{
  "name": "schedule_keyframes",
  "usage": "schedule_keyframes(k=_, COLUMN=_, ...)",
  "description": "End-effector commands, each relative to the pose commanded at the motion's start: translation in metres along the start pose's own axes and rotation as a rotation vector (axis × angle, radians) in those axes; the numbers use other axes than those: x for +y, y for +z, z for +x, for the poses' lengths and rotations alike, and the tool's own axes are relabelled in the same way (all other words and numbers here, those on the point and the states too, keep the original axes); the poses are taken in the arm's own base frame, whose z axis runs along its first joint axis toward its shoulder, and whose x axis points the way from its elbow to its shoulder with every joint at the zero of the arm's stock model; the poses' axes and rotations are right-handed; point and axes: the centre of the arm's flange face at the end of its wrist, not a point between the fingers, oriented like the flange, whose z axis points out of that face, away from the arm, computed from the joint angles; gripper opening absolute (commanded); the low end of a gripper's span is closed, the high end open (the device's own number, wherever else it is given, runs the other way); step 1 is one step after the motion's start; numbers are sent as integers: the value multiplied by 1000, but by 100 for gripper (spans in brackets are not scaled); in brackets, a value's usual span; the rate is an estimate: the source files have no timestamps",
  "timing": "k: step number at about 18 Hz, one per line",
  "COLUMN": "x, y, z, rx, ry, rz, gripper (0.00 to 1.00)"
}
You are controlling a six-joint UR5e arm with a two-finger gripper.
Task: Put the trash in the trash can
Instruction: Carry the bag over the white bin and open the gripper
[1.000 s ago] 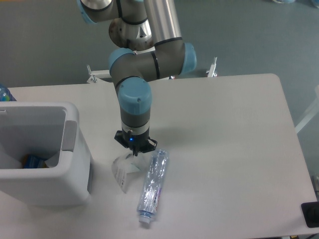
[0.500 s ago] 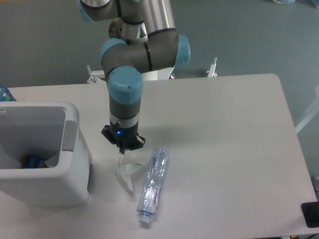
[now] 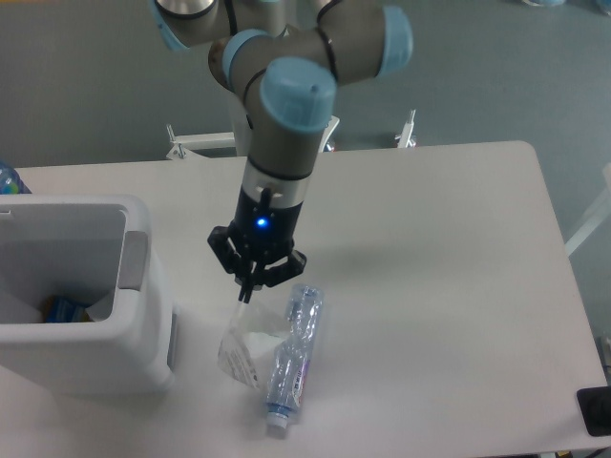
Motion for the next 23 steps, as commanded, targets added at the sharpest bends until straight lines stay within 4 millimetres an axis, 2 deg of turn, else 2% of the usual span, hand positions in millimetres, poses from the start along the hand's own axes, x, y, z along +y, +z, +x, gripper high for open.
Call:
schedule_keyframes(k=2, x=-19, y=-20, z=4, rx=0, ry=-61, rz=49, gripper=0)
schedule_keyframes(k=4, x=-34, y=-48, z=17, rx=18, ry=-104, rz=109, gripper=0)
schedule_keyframes(k=7, x=-43, y=-104, z=62, rx=42, ry=-121, rz=195, gripper=0)
schedule_keyframes(k=9, x=-36, y=-120, z=96, rx=62, ry=-135, rz=207, gripper=0)
schedule_keyframes(k=11, x=-30, y=-125, z=135, rx=93, ry=-112, rz=203, gripper=0)
schedule_keyframes(k=13, x=-17, y=-122, z=172, rx=121, ry=-73, rz=184, gripper=0)
schedule_keyframes(k=14, x=-14, y=-123, z=182, rx=131, ry=-66, rz=182, gripper=0)
schedule_keyframes(k=16, x=-4, y=-104, z=207, rx=173, ry=-37, rz=140, gripper=0)
schedule_keyframes(k=18, x=0, y=-89, z=220, rx=201, ry=-22, rz=113, gripper=0)
schedule_keyframes(k=19, x=6, y=-76, z=227, rx=213, ry=-11, rz=87, gripper=0)
schedule_keyframes(k=21, x=10, y=-59, z=231, rx=229, ry=-6, rz=61, gripper=16)
schedule_keyframes(k=22, x=11, y=-55, z=232, rx=233, ry=-4, rz=53, gripper=31)
schedule_keyframes(k=23, x=12, y=-50, z=233, rx=236, ry=-1, rz=46, gripper=54)
